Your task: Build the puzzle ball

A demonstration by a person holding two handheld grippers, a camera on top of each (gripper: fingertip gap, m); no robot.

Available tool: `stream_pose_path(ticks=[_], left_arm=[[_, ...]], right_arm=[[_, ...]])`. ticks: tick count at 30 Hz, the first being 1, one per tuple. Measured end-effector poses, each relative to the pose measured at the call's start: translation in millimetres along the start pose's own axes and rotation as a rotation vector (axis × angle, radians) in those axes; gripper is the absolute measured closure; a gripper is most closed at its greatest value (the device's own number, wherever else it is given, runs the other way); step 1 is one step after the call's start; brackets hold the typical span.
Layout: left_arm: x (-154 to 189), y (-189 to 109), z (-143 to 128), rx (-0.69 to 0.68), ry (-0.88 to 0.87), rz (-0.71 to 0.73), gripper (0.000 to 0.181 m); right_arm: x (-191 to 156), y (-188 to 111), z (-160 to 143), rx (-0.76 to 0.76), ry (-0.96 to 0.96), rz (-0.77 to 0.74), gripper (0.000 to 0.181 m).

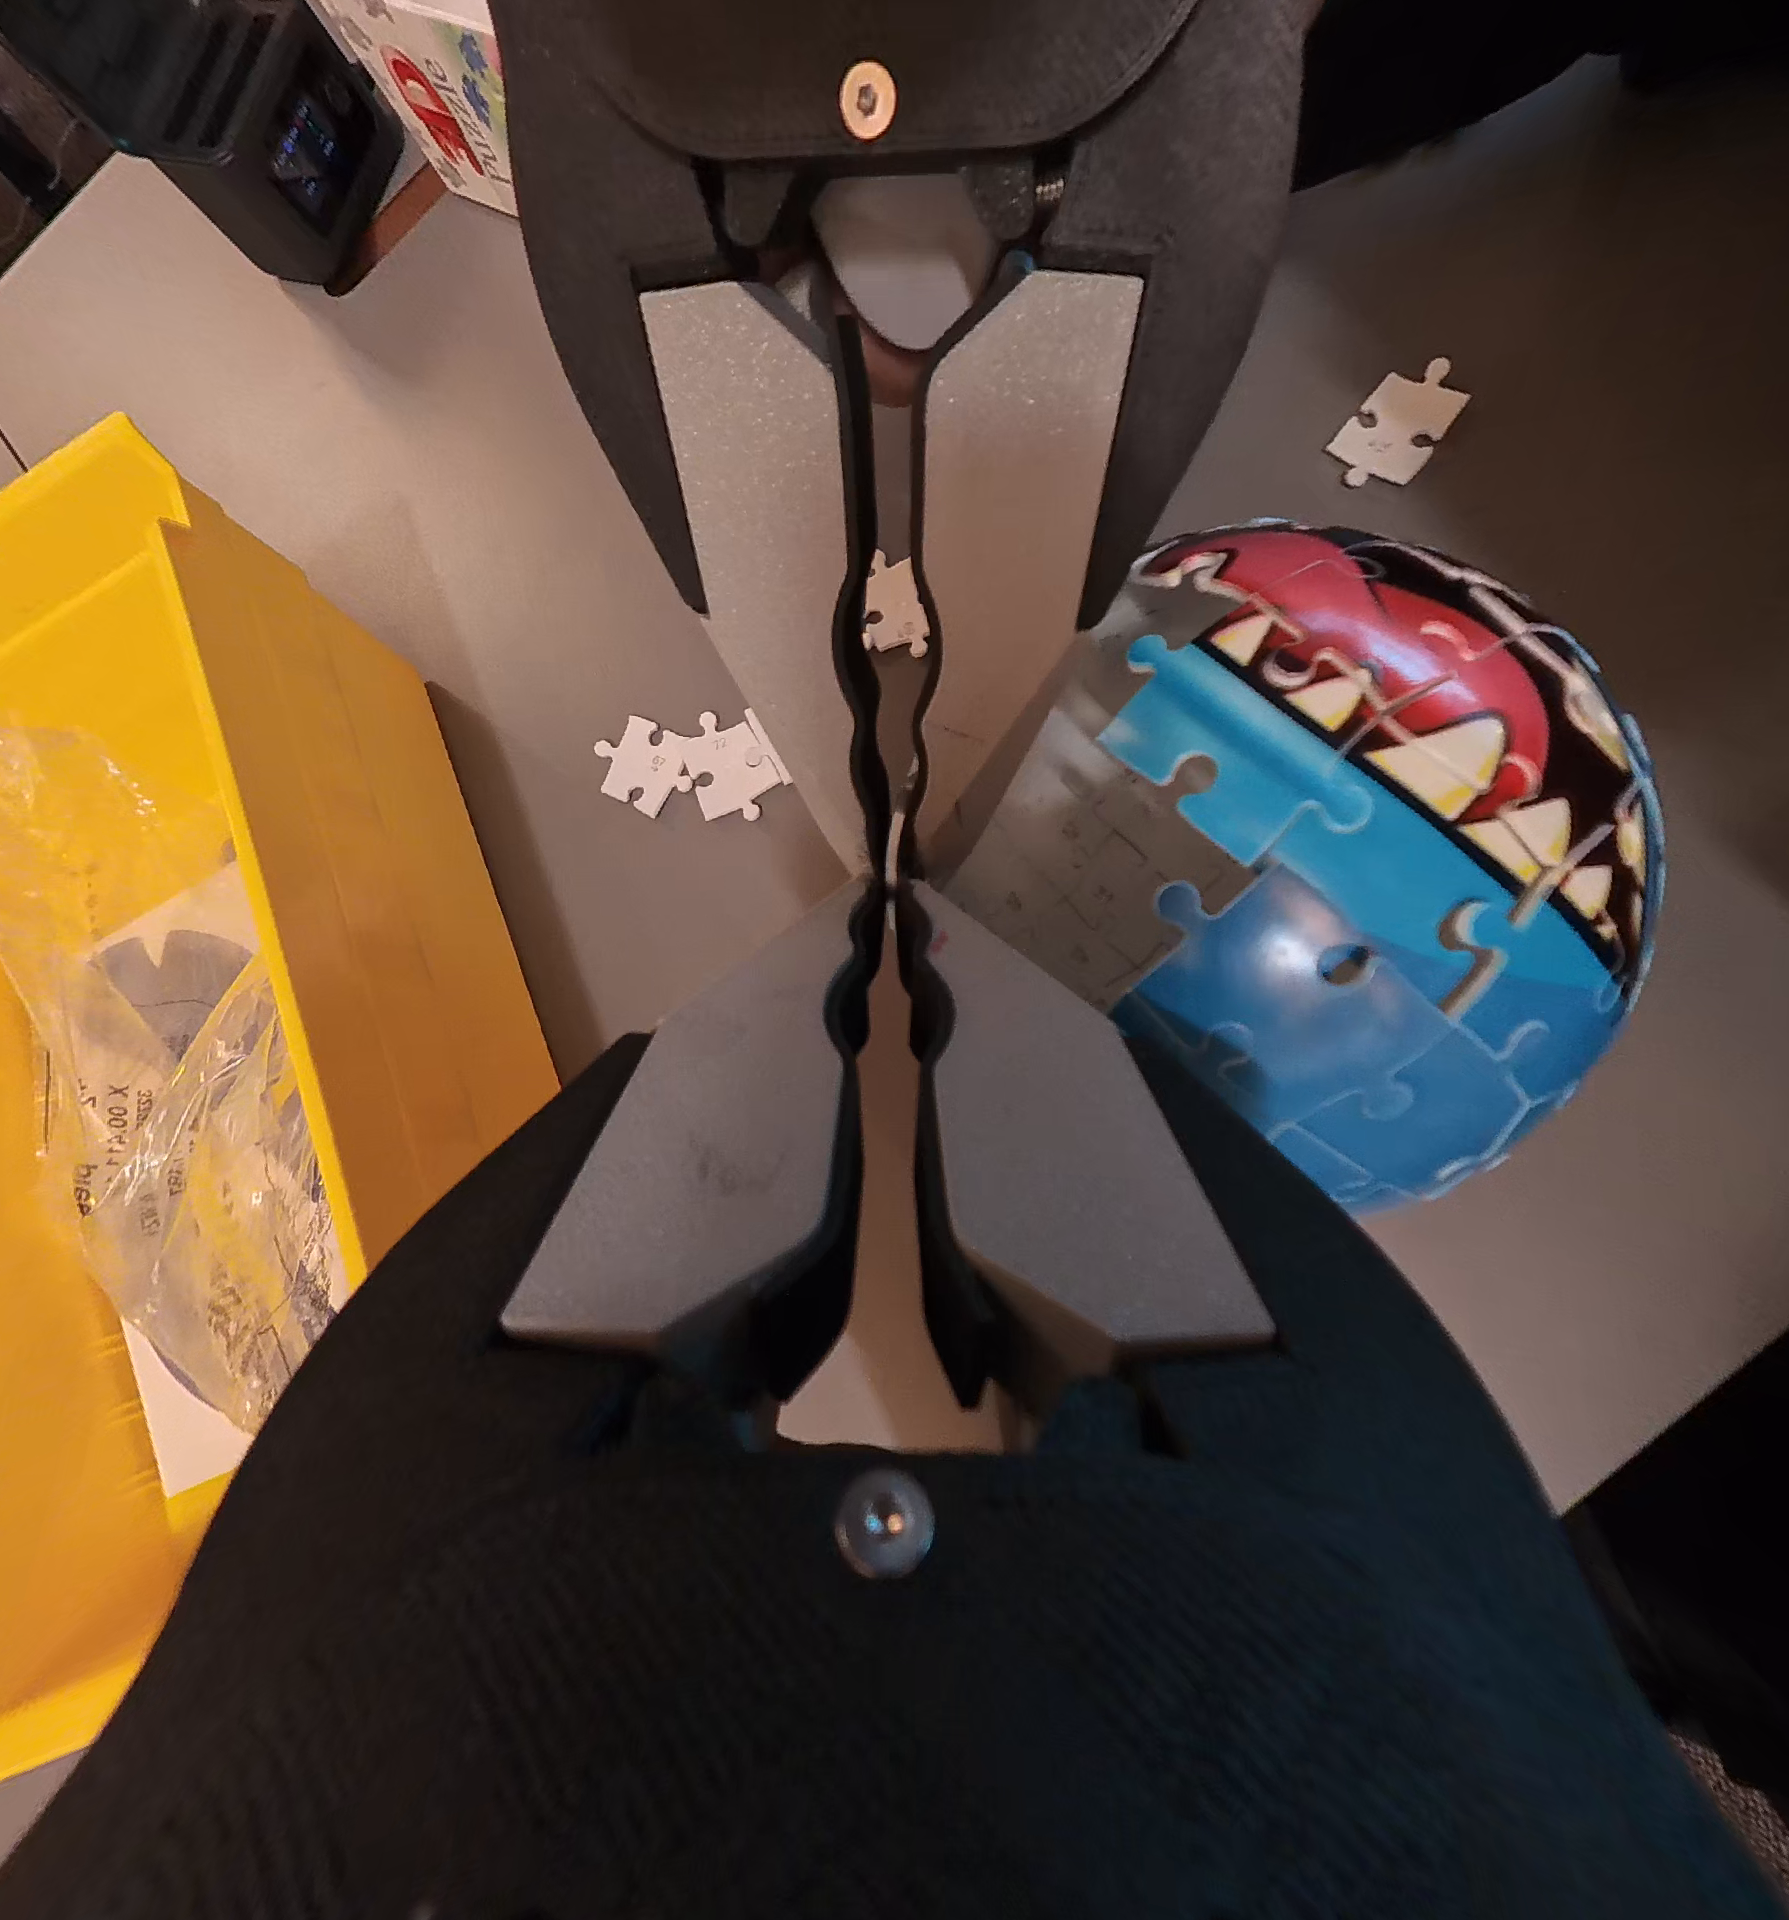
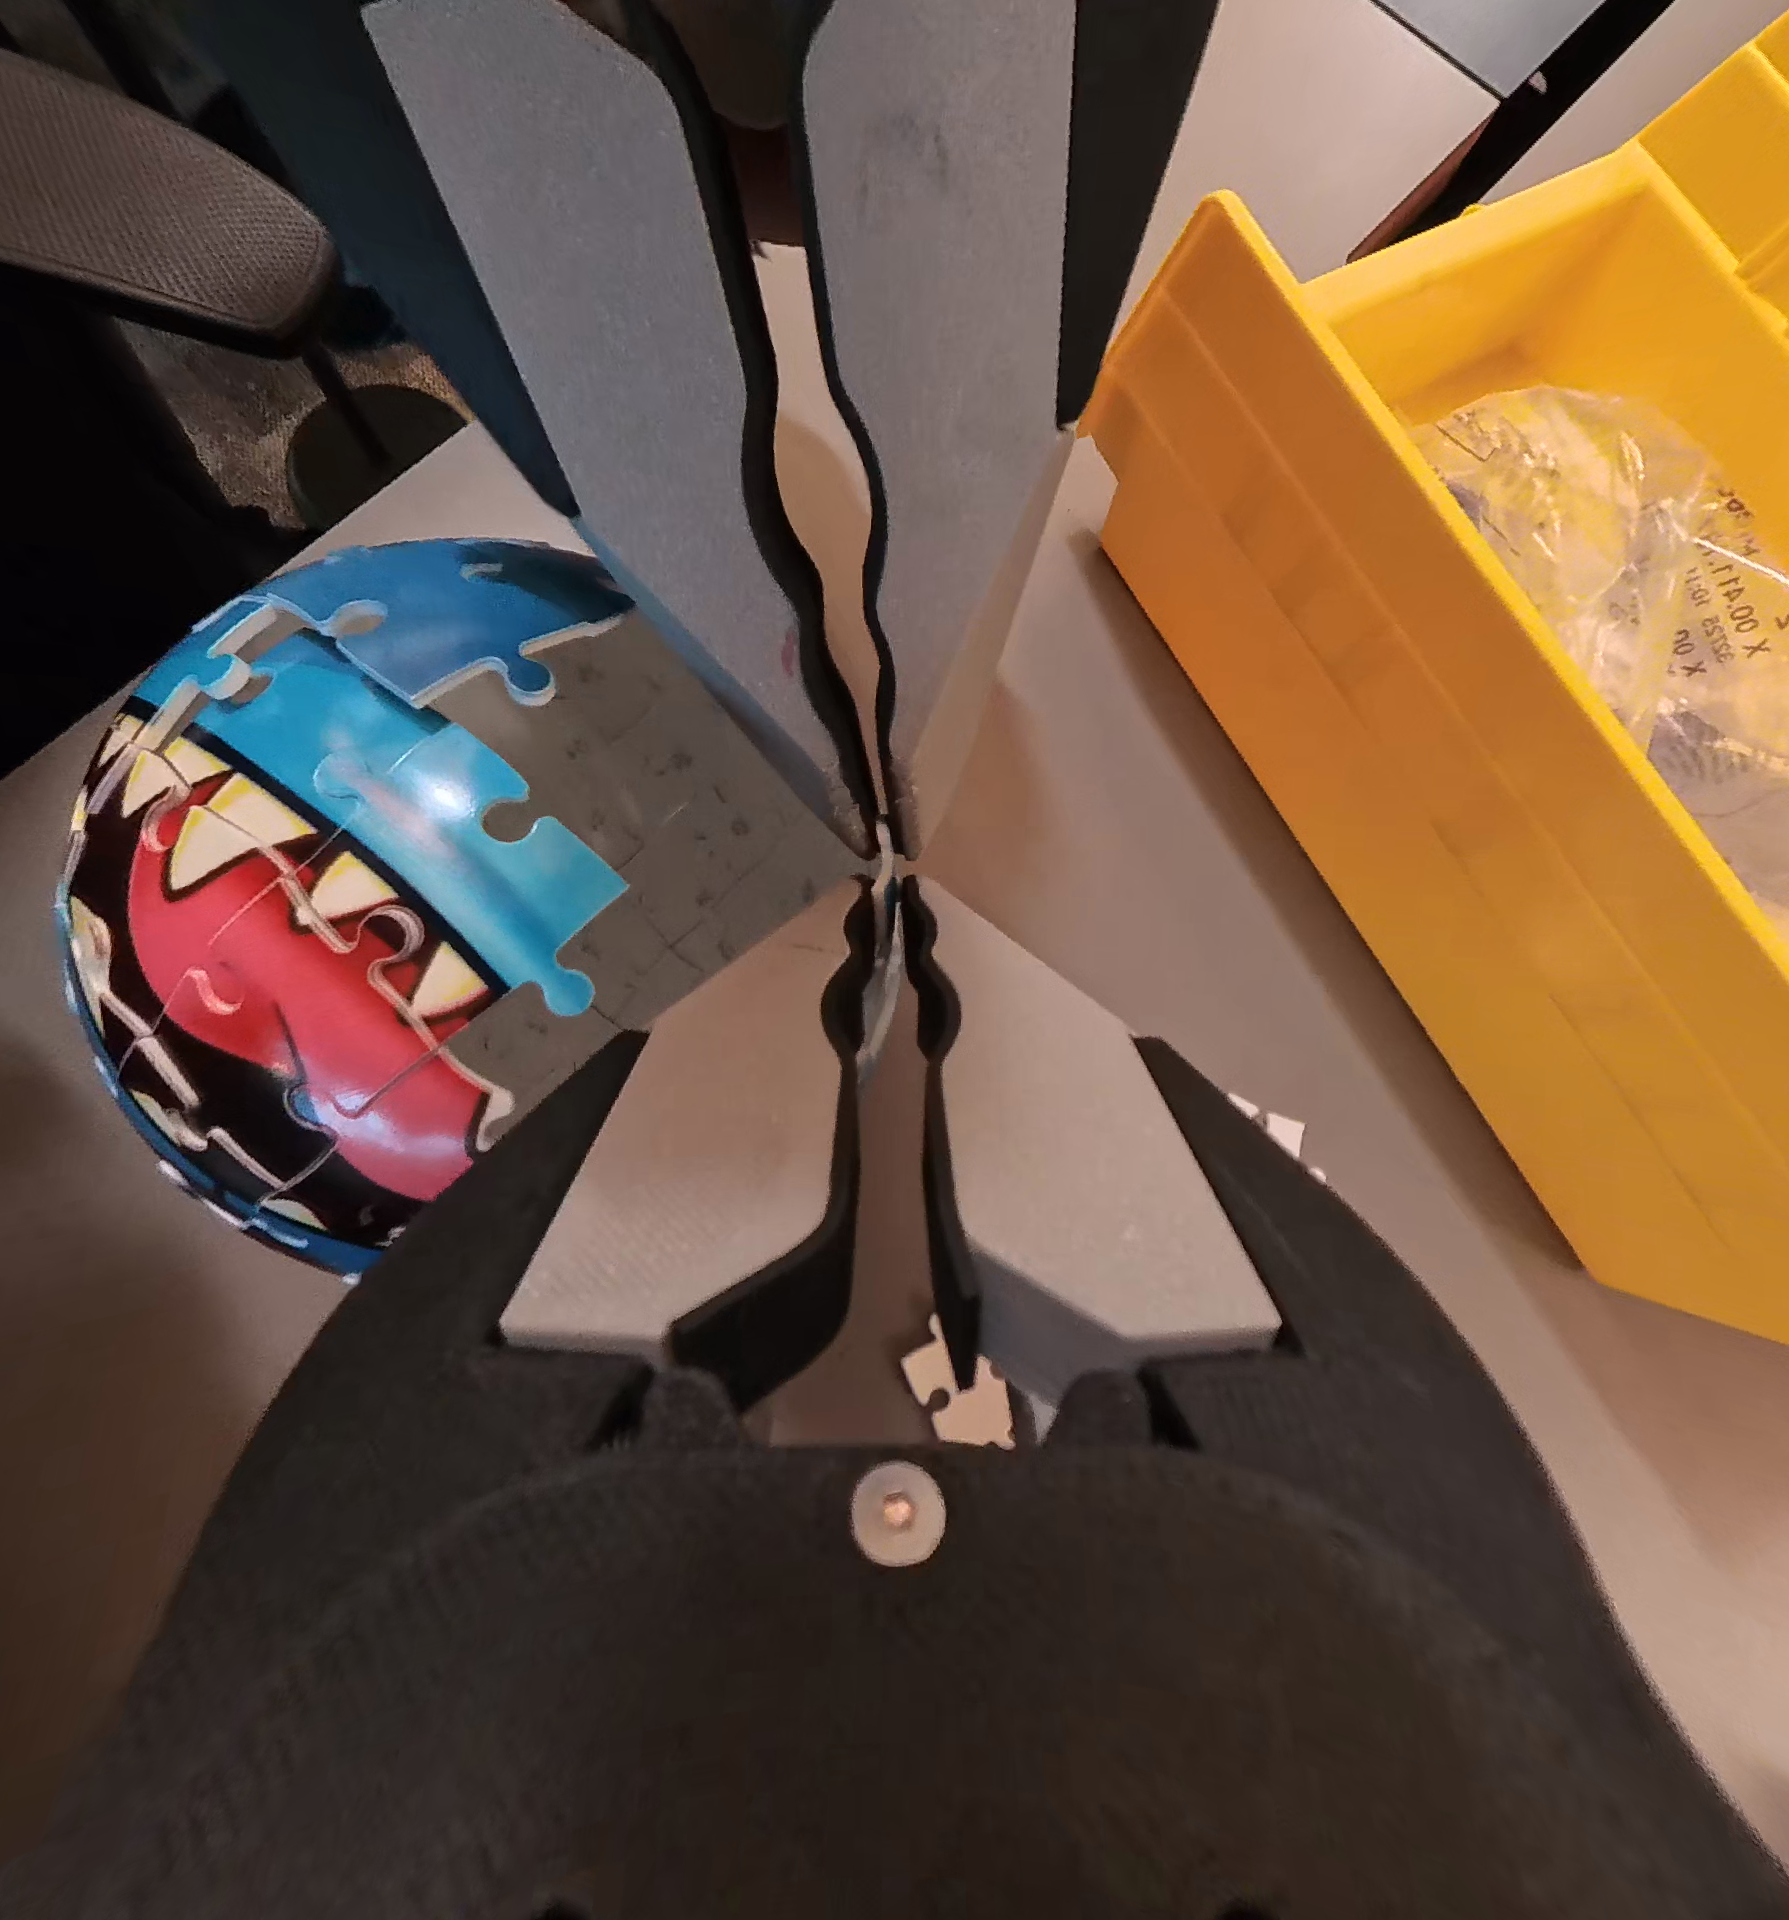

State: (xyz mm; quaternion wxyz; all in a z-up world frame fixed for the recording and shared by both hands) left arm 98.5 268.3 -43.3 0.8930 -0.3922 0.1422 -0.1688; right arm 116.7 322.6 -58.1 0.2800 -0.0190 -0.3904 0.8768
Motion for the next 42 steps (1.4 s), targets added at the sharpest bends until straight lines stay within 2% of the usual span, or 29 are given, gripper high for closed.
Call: stream_pose_path(ticks=[19, 42], left_arm=[[1.4, -0.4, -0.4, 0.0, 0.016, 0.017, 0.181], [1.6, 0.9, -1.4, -0.003, 0.03, 0.03, 0.181]], right_arm=[[-1.5, -1.2, 1.2, -0.007, -0.036, -0.022, 0.181], [-1.6, -1.2, -0.2, -0.006, 0.02, -0.023, 0.181]])
Point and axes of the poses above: each gripper's, where its closed fingertips meet, y out along the fingers, z out of its top, x = y × z across the jaws, the point moved 5 cm from there along -y, back along the fingers, and after that the axes turned 7 degrees about -z, right-handed, at the moved point
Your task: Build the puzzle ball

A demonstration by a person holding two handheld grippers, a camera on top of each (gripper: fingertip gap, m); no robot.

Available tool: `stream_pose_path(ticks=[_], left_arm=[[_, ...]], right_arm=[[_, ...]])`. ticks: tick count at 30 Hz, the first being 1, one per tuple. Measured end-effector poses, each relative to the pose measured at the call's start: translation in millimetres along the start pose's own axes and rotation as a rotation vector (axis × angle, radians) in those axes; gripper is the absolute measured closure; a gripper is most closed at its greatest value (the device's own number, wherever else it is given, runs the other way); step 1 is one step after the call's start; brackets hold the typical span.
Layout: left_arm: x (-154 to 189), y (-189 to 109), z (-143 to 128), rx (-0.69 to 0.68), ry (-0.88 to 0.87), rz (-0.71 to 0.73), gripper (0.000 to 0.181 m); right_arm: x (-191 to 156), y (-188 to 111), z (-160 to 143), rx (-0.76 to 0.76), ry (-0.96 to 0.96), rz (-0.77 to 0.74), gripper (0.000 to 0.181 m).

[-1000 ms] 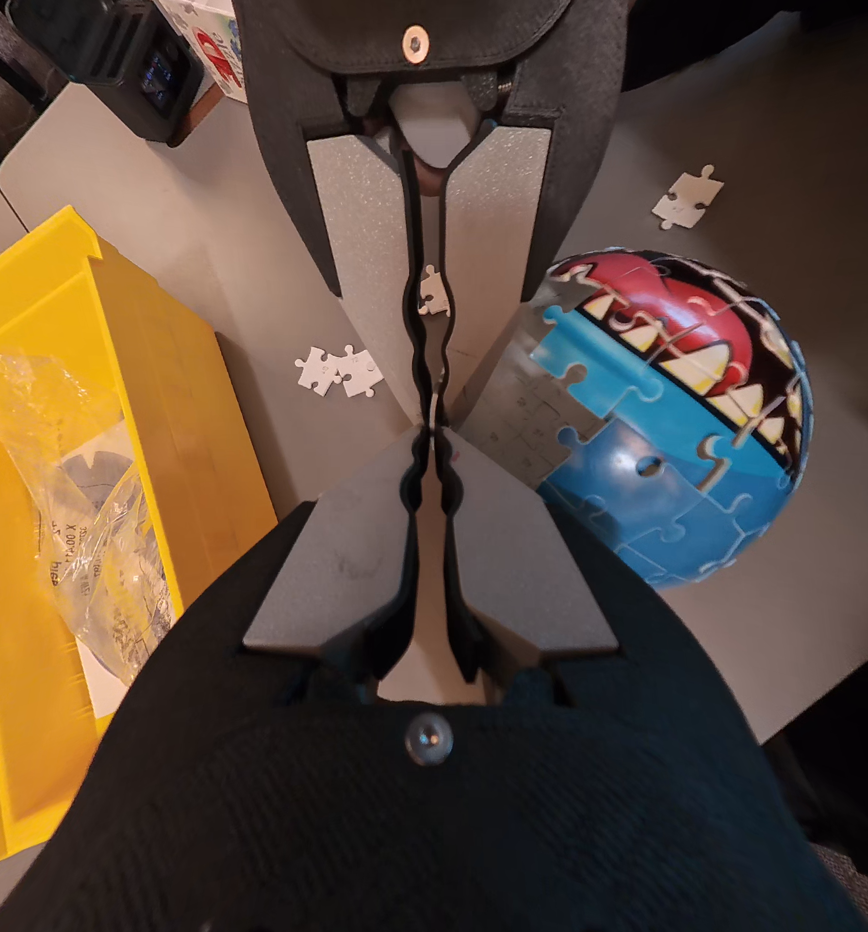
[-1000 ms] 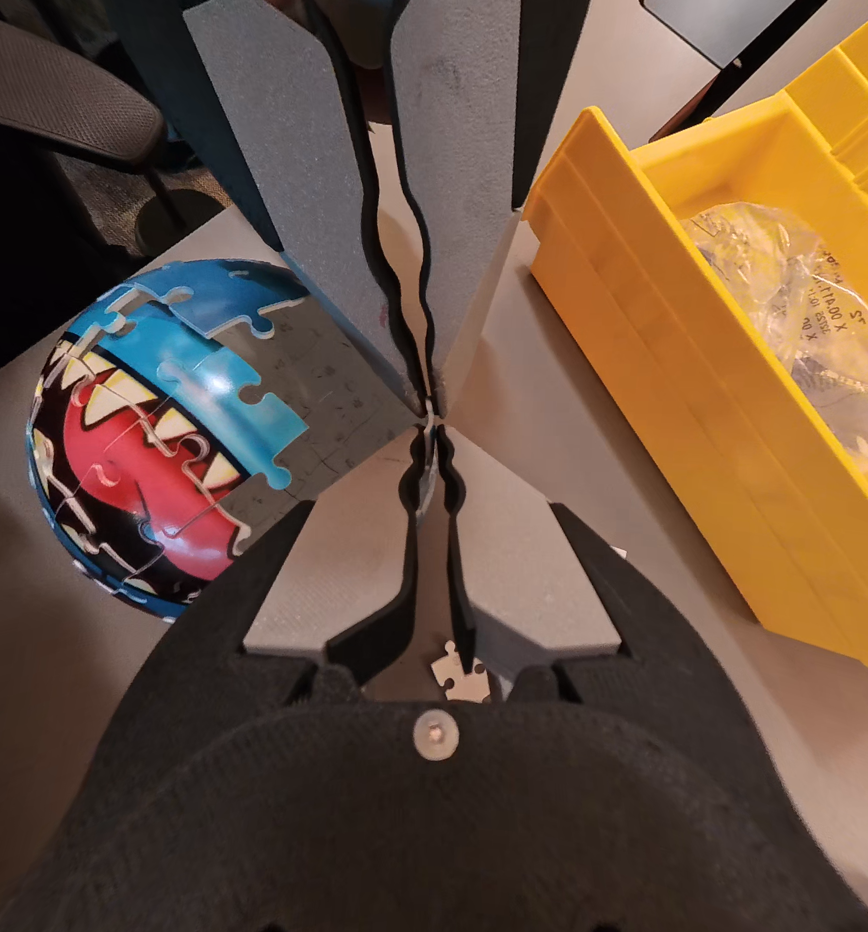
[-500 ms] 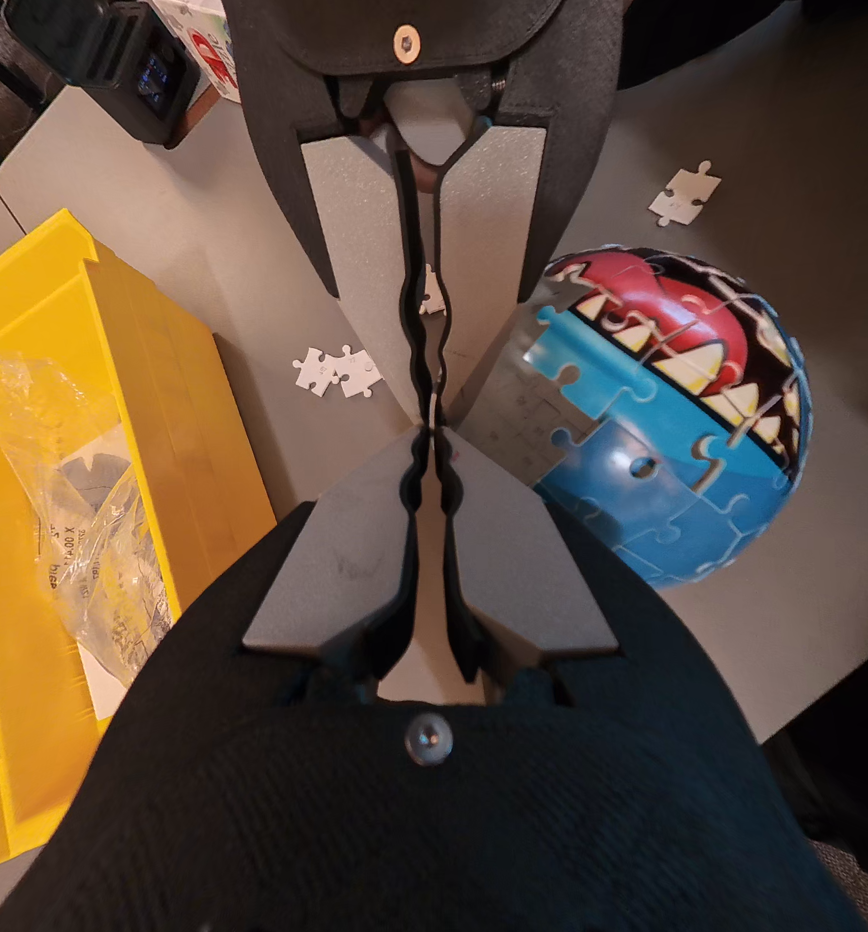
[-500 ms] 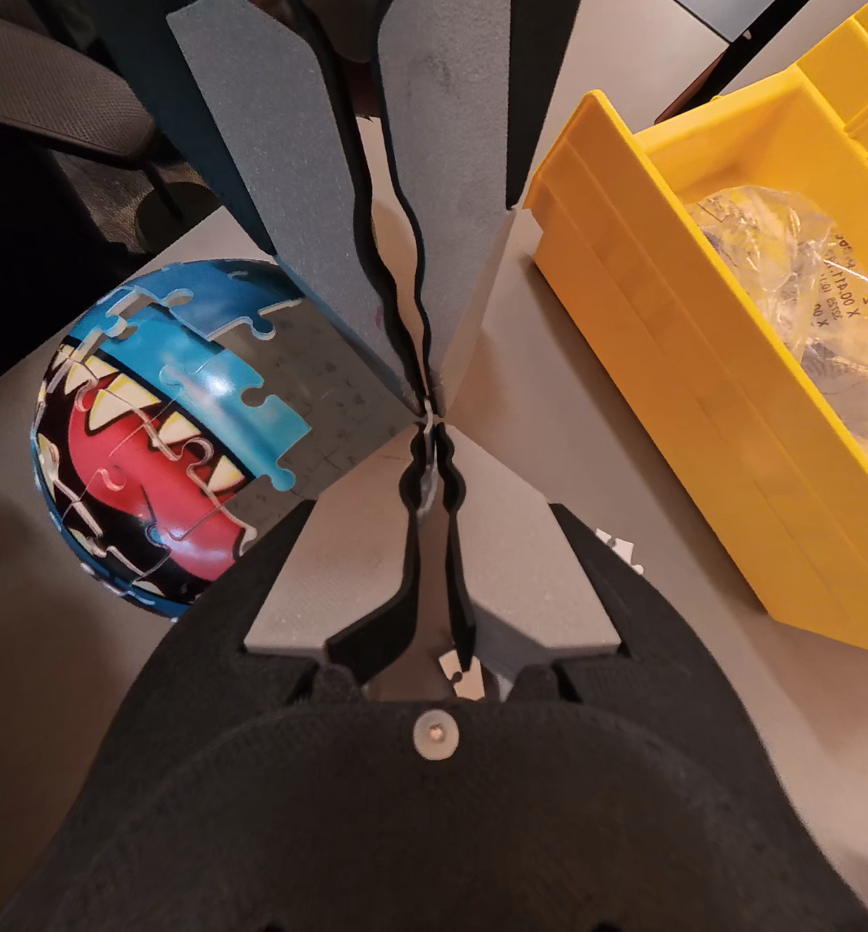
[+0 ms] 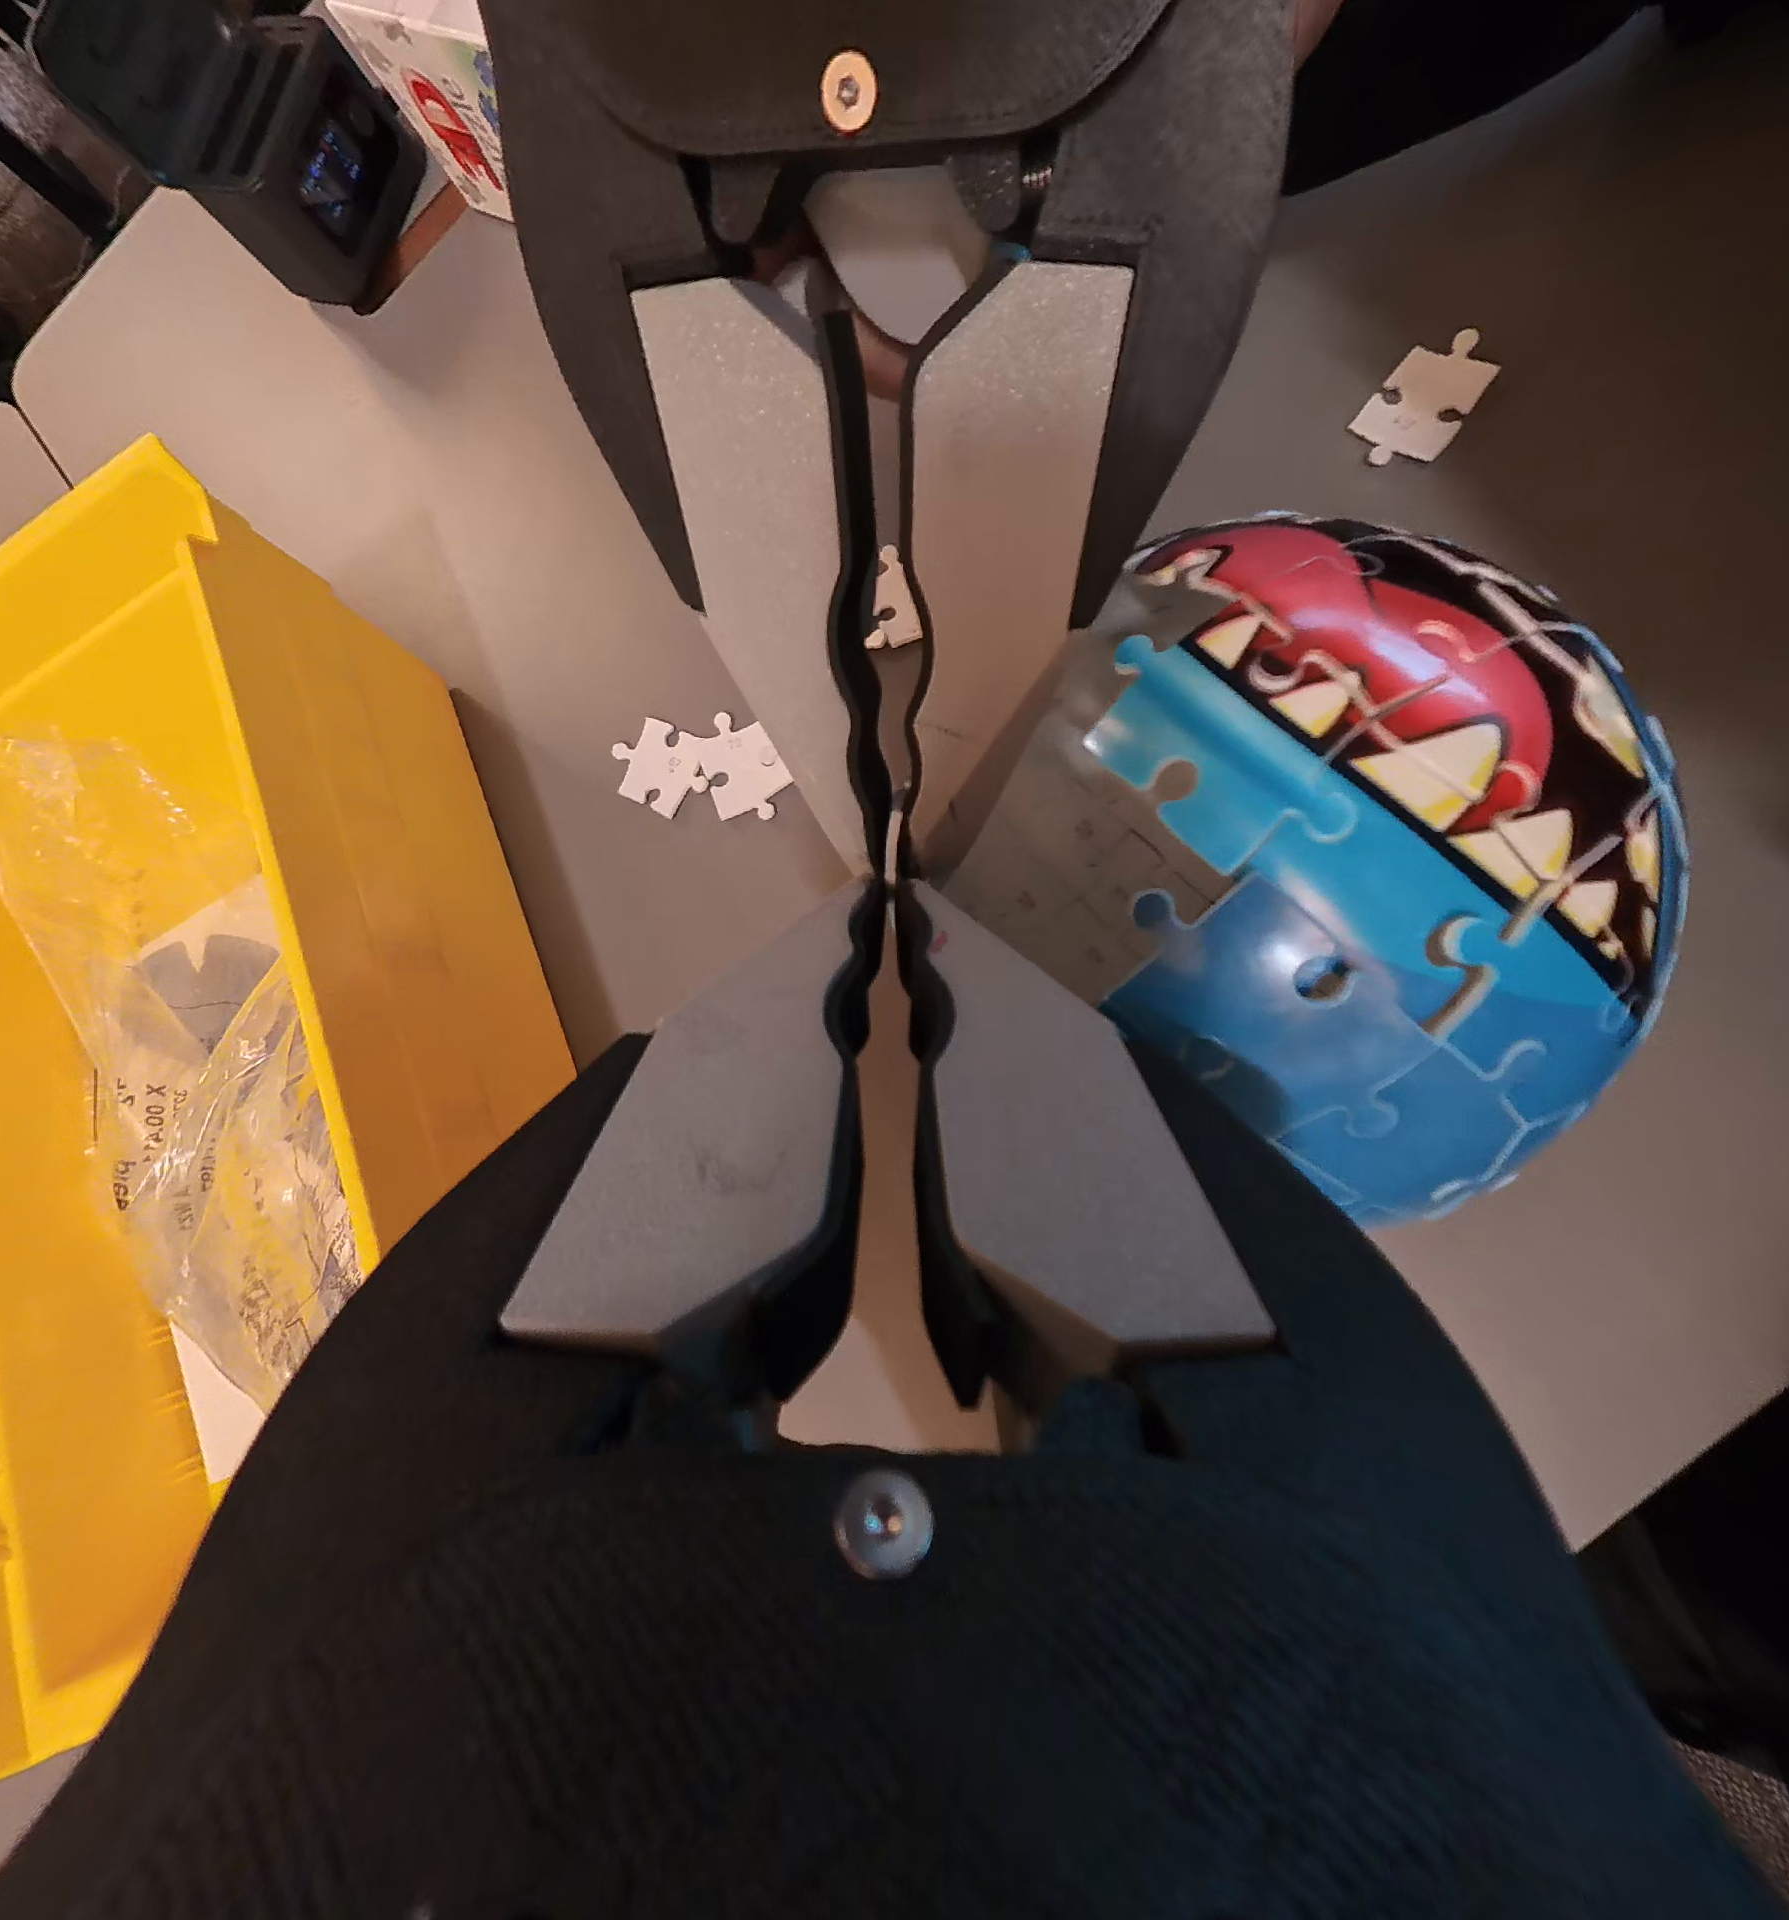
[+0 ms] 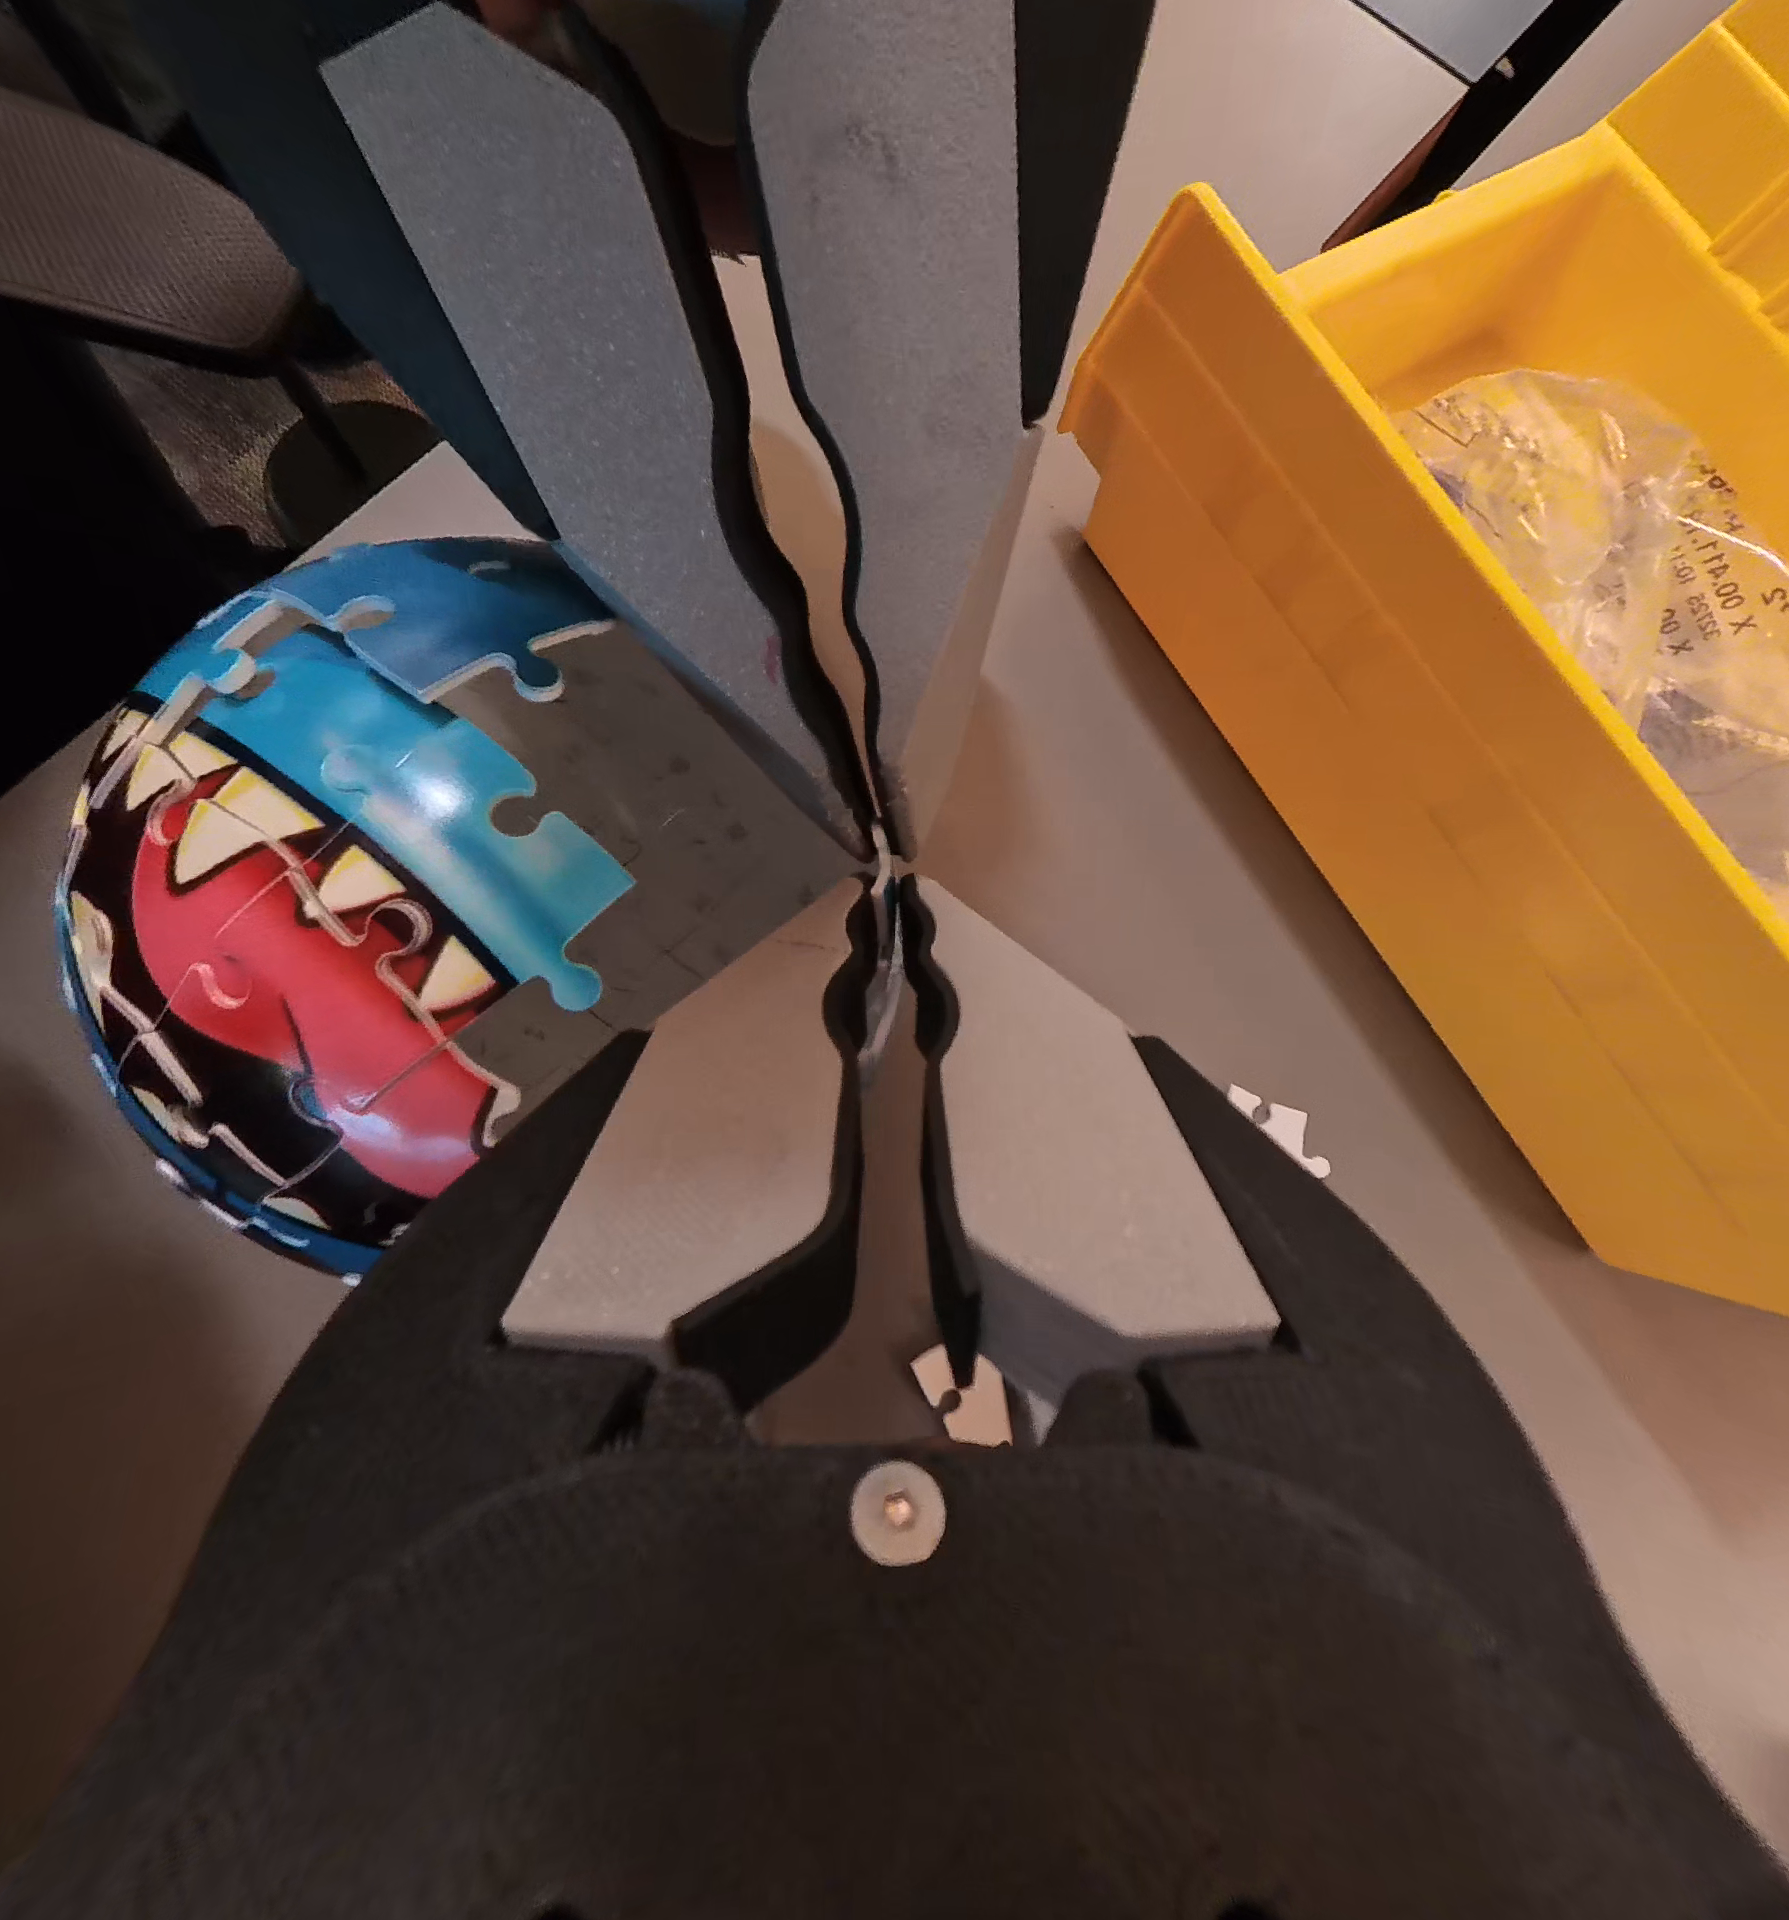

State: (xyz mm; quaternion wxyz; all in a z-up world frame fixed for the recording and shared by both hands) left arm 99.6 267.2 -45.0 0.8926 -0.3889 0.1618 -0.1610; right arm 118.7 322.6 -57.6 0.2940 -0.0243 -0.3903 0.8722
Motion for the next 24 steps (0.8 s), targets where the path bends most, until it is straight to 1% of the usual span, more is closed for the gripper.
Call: stream_pose_path(ticks=[3, 5, 8, 11, 18, 20, 24], left_arm=[[0.6, 0.0, 1.4, 0.01, -0.001, -0.002, 0.181], [-0.2, 0.5, 0.3, 0.0, 0.001, 0.004, 0.181], [-0.5, 0.4, 0.2, 0.005, -0.007, 0.0, 0.181], [-0.9, 0.7, -0.1, 0.0, -0.006, 0.004, 0.181], [-2.5, -0.3, -2.6, 0.002, -0.027, -0.014, 0.181], [-3.6, -0.1, -3.2, 0.008, -0.037, -0.024, 0.181], [-5.0, -0.3, -4.0, 0.009, -0.046, -0.029, 0.181]], right_arm=[[-0.4, -2.2, 0.2, -0.016, -0.018, -0.017, 0.181], [1.9, -6.7, 1.6, -0.018, -0.026, -0.045, 0.173], [4.7, -15.4, 3.1, -0.009, -0.027, -0.062, 0.17], [4.4, -16.4, 2.6, 0.001, -0.021, -0.042, 0.174], [3.9, -8.0, 0.4, 0.017, 0.005, -0.003, 0.177], [3.6, -7.1, -0.6, 0.016, 0.01, 0.007, 0.181], [4.6, -5.3, -0.3, 0.028, 0.014, 0.002, 0.181]])
Point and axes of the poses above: each gripper's, where its closed fingertips meet, y out along the fingers, z out of its top, x = y × z across the jaws, the point moved 5 cm from there along -y, back along the fingers, and after that the axes turned 7 degrees about -z, right-handed, at the moved point
